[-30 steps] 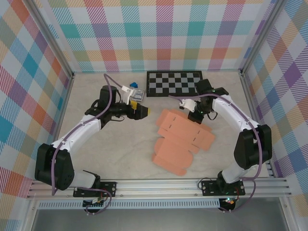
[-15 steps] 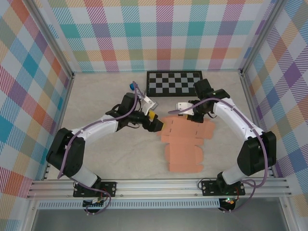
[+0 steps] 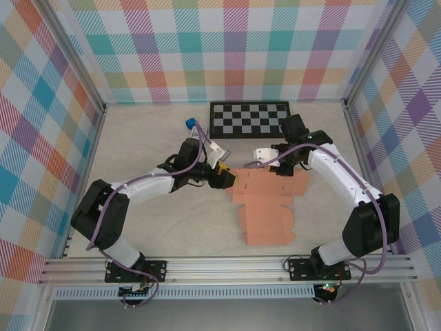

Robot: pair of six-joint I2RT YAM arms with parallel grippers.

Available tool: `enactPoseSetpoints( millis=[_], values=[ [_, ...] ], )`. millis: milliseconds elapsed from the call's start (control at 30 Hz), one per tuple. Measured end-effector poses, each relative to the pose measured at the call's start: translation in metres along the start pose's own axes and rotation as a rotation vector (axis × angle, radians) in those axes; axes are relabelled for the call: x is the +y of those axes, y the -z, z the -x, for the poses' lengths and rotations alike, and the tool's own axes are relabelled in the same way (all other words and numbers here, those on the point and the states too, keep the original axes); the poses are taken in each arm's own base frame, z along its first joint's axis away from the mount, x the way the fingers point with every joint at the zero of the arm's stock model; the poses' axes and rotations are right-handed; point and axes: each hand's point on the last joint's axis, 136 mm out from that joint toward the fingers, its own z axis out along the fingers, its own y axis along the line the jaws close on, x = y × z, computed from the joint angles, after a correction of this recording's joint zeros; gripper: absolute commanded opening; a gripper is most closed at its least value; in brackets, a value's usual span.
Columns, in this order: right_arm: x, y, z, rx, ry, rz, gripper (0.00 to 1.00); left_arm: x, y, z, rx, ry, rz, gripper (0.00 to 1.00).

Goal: Fold the paper box

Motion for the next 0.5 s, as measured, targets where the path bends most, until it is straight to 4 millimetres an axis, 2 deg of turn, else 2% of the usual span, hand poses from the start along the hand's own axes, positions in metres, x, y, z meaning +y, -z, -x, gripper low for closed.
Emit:
enactPoseSetpoints(
  millis=[167,333,400,500],
  values=[
    [0.000,0.000,0.000,0.000,0.000,0.000,0.00,-0.007,0.000,-0.003,0.014,-0.023,-0.039,0.52],
    [0.001,0.000,0.000,0.001,-0.001,0.002,0.00,-0.020,0.001,-0.021,0.092,-0.059,-0.129,0.49],
    [0.001,0.000,0.000,0.001,-0.001,0.004,0.00,-0.021,0.002,-0.028,0.115,-0.069,-0.136,0.36],
    [0.001,0.000,0.000,0.001,-0.001,0.004,0.00,-0.021,0.002,-0.031,0.130,-0.079,-0.138,0.12]
  ],
)
